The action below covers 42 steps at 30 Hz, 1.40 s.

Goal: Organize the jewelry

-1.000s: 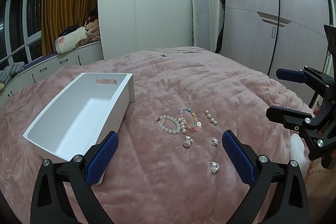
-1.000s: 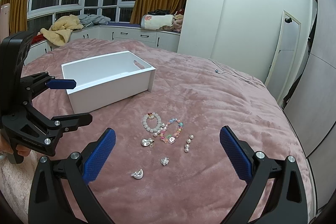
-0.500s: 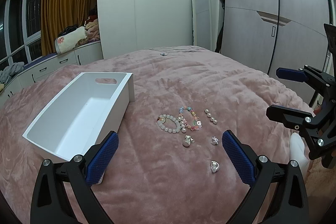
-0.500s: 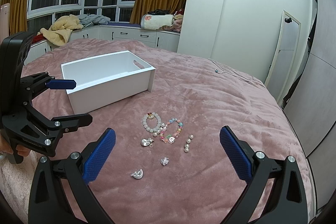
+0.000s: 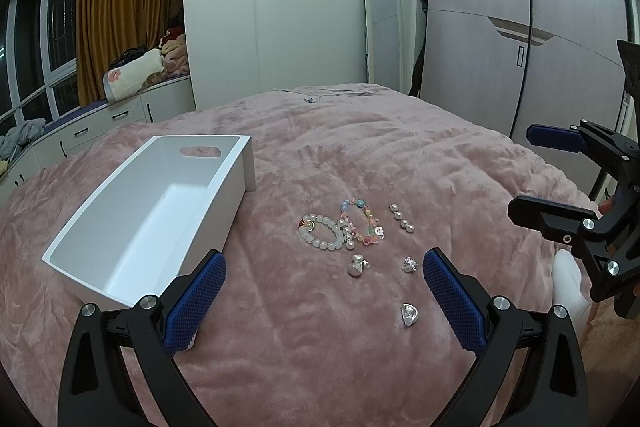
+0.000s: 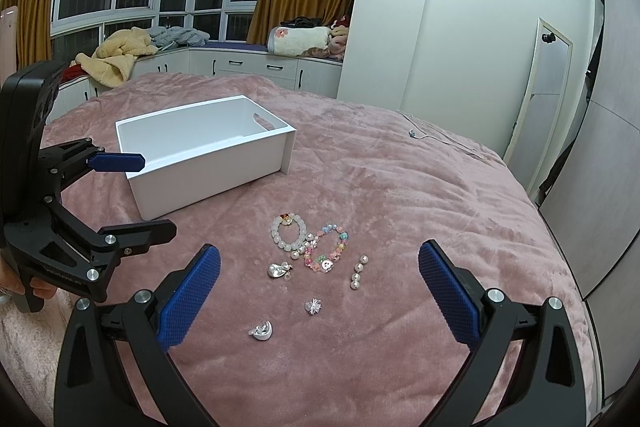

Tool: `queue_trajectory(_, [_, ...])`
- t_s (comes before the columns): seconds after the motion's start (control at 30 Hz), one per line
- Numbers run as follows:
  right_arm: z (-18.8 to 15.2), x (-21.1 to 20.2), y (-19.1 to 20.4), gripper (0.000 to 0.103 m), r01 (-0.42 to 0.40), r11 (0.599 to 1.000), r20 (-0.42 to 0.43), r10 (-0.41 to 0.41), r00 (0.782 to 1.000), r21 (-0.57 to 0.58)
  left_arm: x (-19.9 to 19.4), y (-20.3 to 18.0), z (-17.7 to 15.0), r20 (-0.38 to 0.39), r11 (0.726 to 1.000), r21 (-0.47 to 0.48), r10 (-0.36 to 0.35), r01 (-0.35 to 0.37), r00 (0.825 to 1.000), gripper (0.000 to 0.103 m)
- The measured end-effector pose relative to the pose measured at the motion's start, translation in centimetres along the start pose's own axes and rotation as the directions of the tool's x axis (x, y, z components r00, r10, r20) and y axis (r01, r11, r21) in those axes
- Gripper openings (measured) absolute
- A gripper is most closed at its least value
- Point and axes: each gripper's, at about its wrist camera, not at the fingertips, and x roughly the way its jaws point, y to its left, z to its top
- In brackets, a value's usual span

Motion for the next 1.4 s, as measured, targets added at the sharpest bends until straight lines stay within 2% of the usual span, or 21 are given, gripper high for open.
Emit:
queue_trajectory(0.9, [-0.4,0.5,-0.2,0.098,0.005,1.000,-0.026,-0.005,1.000,0.019,-0.3,-0.1,-0.2,0.005,1.000,0.003,-0.007,0.007,1.000,0.100])
queue_trajectory(1.4, [-0.6,1.5,-1.5,0.098,0.015,0.997,-0.076,-0.009,0.997,0.080,1.1,-0.8,-0.5,-0.057,0.999,0.040,-0.016,0.019,0.998,0.100])
